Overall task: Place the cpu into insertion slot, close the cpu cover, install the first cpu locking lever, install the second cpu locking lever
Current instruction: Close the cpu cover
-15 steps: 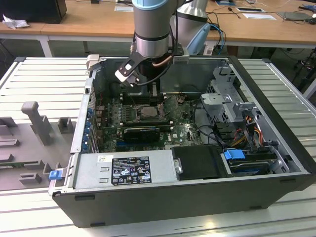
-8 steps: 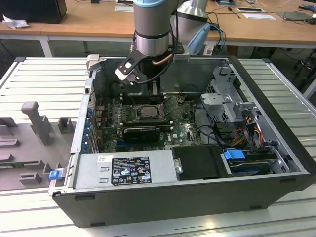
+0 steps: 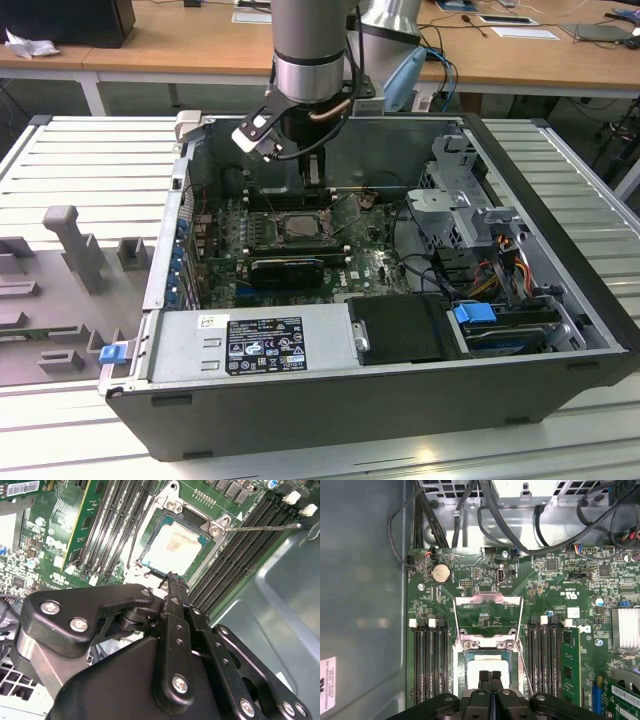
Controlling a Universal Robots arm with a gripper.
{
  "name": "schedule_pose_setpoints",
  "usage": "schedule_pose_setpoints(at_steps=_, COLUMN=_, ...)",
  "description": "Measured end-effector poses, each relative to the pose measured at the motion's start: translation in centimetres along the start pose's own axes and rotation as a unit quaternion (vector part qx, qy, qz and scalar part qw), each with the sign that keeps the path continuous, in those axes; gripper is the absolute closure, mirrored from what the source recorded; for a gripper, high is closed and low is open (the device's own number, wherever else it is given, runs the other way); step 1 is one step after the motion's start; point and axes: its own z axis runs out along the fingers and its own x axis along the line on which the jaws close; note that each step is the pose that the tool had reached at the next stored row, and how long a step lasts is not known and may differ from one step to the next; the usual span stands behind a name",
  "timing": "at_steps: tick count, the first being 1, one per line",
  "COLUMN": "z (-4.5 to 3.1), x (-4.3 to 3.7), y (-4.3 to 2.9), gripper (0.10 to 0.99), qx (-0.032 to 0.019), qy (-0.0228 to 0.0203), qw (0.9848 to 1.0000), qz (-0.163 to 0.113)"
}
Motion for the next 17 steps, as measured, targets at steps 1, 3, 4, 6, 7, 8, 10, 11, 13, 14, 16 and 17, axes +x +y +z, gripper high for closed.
schedule_pose_setpoints(at_steps=1, z=-0.04, x=0.01, y=0.09, gripper=0.980, qx=0.0002, qy=0.0000, qw=1.0000, qz=0.000)
schedule_pose_setpoints(at_steps=3, z=-0.01, x=0.02, y=0.54, gripper=0.980, qx=0.0005, qy=0.0001, qw=1.0000, qz=0.000)
schedule_pose_setpoints(at_steps=4, z=-0.01, x=0.01, y=0.73, gripper=0.980, qx=0.0005, qy=0.0000, qw=1.0000, qz=0.000)
schedule_pose_setpoints(at_steps=6, z=0.01, x=0.02, y=0.95, gripper=0.980, qx=0.0005, qy=0.0000, qw=1.0000, qz=0.000)
schedule_pose_setpoints(at_steps=7, z=0.02, x=0.02, y=1.07, gripper=0.980, qx=0.0005, qy=0.0000, qw=1.0000, qz=0.000)
schedule_pose_setpoints(at_steps=8, z=0.03, x=0.02, y=1.17, gripper=0.980, qx=0.0005, qy=0.0000, qw=1.0000, qz=0.000)
schedule_pose_setpoints(at_steps=10, z=-0.04, x=0.03, y=1.20, gripper=0.980, qx=0.0006, qy=-0.0001, qw=1.0000, qz=0.000)
schedule_pose_setpoints(at_steps=11, z=-0.11, x=0.03, y=1.21, gripper=0.980, qx=0.0005, qy=-0.0001, qw=1.0000, qz=0.000)
schedule_pose_setpoints(at_steps=13, z=-0.17, x=0.04, y=1.22, gripper=0.980, qx=0.0004, qy=0.0001, qw=1.0000, qz=0.000)
schedule_pose_setpoints(at_steps=14, z=-0.20, x=0.04, y=1.22, gripper=0.980, qx=0.0005, qy=0.0000, qw=1.0000, qz=0.000)
schedule_pose_setpoints(at_steps=16, z=-0.26, x=0.04, y=1.23, gripper=0.980, qx=0.0005, qy=0.0000, qw=1.0000, qz=0.000)
schedule_pose_setpoints(at_steps=17, z=-0.27, x=0.04, y=1.24, gripper=0.980, qx=0.0005, qy=0.0000, qw=1.0000, qz=0.000)
